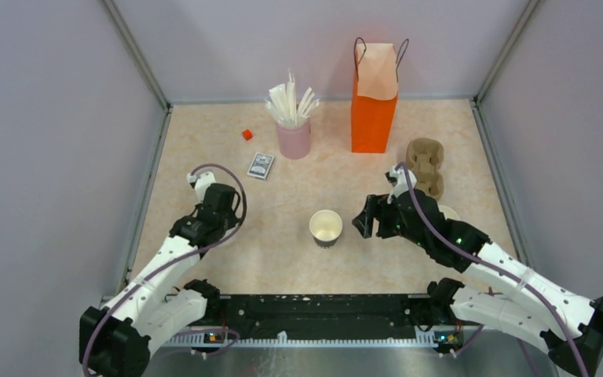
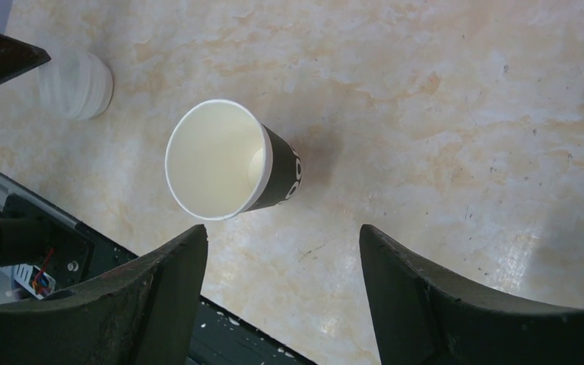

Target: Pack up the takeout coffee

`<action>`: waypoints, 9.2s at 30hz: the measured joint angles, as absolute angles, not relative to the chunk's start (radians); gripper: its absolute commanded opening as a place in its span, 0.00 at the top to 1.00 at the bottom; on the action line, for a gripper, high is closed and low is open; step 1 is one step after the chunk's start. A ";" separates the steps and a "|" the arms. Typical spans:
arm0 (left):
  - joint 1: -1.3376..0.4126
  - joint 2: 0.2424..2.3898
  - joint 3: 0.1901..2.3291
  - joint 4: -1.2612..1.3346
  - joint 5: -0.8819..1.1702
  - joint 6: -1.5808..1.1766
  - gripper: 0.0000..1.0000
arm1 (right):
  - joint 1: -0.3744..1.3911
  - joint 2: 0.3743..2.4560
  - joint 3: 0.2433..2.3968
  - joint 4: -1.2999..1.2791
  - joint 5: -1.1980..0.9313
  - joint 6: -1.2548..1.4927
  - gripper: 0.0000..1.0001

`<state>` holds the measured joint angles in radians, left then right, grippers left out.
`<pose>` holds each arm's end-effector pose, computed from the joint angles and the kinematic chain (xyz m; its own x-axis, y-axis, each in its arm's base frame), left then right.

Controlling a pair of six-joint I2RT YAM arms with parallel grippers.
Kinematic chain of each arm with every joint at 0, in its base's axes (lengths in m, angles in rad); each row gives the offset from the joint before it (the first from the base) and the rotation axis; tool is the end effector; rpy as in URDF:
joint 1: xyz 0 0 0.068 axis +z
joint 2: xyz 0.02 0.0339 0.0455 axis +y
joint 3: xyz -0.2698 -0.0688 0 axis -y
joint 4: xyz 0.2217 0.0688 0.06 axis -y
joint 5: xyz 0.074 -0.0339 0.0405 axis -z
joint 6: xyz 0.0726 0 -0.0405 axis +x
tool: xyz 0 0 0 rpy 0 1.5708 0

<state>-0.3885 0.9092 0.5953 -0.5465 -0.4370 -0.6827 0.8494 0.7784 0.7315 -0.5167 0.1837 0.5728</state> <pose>0.1734 -0.0378 0.2090 -0.5997 -0.3722 -0.7084 -0.3745 0.9129 -0.1625 0.1256 0.1227 0.2748 -0.6414 0.0776 -0.7633 -0.3435 0.8605 0.3762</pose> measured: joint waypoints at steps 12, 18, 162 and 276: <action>-0.388 0.717 0.793 -0.599 -0.150 -0.596 1.00 | 0.849 0.635 0.560 -0.186 0.042 0.498 0.15; -0.388 0.618 0.817 -0.472 0.206 -0.574 1.00 | 0.849 0.612 0.528 0.102 -0.062 0.314 0.10; -0.387 0.720 0.585 -0.412 0.216 -0.560 0.04 | 1.004 1.650 1.468 -0.977 0.140 0.114 0.17; -0.471 1.222 0.323 0.575 0.779 -0.970 0.37 | 0.669 1.200 0.759 -0.141 -0.443 0.443 0.37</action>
<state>-0.4706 1.2224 0.3229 0.5755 0.7792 -0.9695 0.6689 1.1995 0.7586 -0.1410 -0.4431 0.4427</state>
